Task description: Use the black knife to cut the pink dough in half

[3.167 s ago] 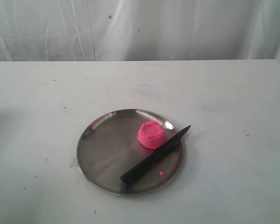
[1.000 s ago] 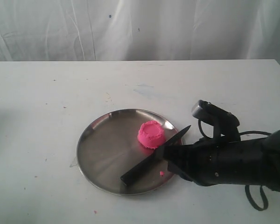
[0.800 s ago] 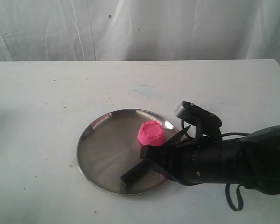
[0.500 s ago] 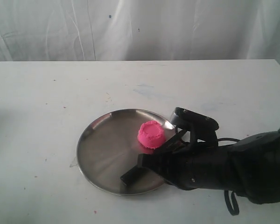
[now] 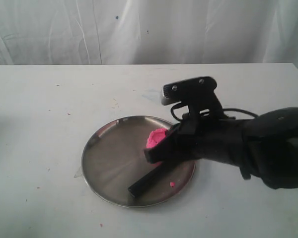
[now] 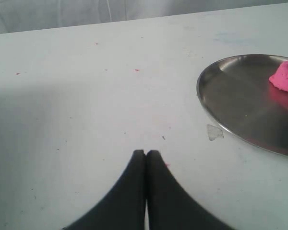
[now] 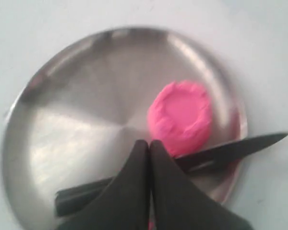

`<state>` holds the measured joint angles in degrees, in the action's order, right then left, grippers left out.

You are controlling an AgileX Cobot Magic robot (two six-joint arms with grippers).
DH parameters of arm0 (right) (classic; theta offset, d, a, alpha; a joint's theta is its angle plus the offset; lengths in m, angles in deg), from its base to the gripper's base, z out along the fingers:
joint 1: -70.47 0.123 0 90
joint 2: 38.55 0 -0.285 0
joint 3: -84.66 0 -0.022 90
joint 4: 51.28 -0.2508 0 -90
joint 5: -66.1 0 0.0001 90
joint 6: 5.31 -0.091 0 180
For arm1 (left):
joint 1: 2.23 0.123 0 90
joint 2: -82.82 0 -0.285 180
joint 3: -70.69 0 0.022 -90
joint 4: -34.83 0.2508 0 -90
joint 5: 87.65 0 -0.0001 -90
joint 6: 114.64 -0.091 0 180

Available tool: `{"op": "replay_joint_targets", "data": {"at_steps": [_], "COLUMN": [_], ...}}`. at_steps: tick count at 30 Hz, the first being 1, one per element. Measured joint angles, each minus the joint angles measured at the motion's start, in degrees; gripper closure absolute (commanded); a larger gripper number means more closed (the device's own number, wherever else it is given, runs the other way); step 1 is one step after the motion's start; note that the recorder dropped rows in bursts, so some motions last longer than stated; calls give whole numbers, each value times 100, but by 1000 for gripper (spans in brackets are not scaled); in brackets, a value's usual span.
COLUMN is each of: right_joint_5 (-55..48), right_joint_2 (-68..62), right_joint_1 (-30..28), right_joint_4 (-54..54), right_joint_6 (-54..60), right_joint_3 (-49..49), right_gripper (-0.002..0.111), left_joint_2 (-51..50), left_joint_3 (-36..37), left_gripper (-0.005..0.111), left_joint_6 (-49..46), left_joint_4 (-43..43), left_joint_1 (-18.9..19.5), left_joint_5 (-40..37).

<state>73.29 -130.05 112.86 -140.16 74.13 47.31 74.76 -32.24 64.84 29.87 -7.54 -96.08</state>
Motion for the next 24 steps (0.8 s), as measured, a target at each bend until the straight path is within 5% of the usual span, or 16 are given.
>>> {"op": "replay_joint_targets", "data": {"at_steps": [7,12,21,24], "right_joint_5": [1329,1511,1227,-385], "right_joint_2": [395,417,499,439], "right_joint_1": [0,-40,-979,-1947], "right_joint_4": [157,490,3831,4653], "right_joint_6": [1128,750,-3832,-5889], "right_joint_3": [163,153,87,87], "right_gripper": [108,108,108,108], "left_joint_2": [0,0,0,0], "left_joint_3": [0,0,0,0], "left_gripper": [107,107,107,107], "left_joint_6": [0,0,0,0], "left_joint_4": [0,0,0,0], "left_joint_1": [0,0,0,0], "left_joint_5": [0,0,0,0]}}
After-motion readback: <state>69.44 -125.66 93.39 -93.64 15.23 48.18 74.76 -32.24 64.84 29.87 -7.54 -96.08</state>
